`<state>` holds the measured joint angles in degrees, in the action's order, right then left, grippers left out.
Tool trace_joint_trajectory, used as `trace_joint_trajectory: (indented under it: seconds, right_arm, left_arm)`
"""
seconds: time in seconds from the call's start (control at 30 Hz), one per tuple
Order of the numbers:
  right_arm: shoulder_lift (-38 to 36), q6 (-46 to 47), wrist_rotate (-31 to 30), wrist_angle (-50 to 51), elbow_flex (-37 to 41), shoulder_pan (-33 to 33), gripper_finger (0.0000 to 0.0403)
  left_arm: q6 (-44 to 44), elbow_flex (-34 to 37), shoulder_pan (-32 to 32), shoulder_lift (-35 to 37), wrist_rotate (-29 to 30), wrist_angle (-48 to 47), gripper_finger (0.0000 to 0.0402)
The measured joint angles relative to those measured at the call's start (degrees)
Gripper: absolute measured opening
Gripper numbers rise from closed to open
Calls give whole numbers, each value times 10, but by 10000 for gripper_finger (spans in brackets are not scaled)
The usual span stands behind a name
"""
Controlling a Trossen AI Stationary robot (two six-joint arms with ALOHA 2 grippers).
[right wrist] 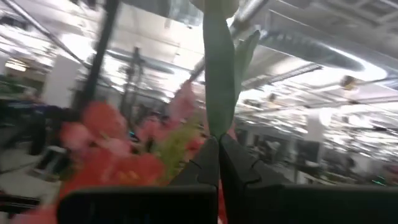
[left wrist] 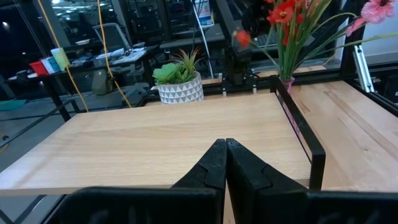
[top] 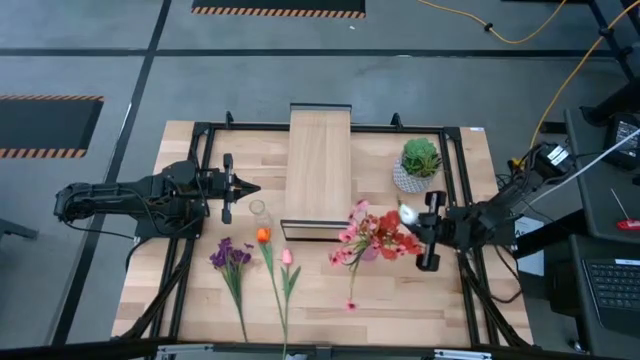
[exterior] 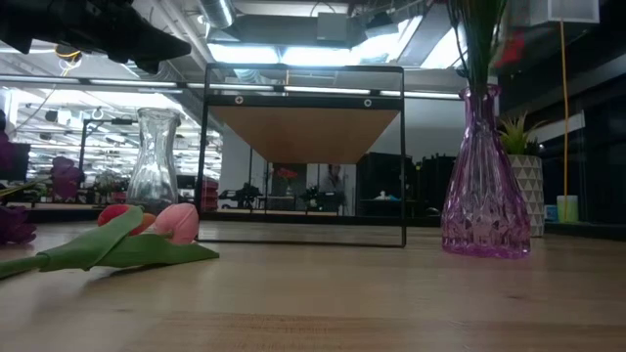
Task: Pick and place flowers into a vace then onto a shelf
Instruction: Put the white tulip into the purple vase
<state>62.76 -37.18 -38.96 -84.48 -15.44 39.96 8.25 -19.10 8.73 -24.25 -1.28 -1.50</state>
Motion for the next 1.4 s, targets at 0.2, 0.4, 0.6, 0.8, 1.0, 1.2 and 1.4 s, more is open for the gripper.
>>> trace_joint_trajectory:
  seconds: [0.2, 0.4, 0.6, 0.8, 1.0, 1.2, 1.4]
  right_arm:
    - [-37, -45, -11, 21, 0, 71, 0]
    - [-52, -120, -45, 16, 0, 146, 0]
    - [-79, -173, -88, 0, 0, 200, 0]
    - [-87, -187, -110, 9, 0, 264, 0]
    - [-80, -150, -16, 53, 0, 293, 0]
    - [-42, -105, 91, 83, 0, 254, 0]
    - [8, -27, 141, 43, 0, 150, 0]
  left_arm:
    - [0, 0, 0, 0, 0, 0, 4]
    - [0, 0, 0, 0, 0, 0, 4]
    - [0, 0, 0, 0, 0, 0, 4]
    - [0, 0, 0, 0, 0, 0, 4]
    - [0, 0, 0, 0, 0, 0, 4]
    - [0, 0, 0, 0, 2, 0, 4]
    - [0, 0, 0, 0, 2, 0, 4]
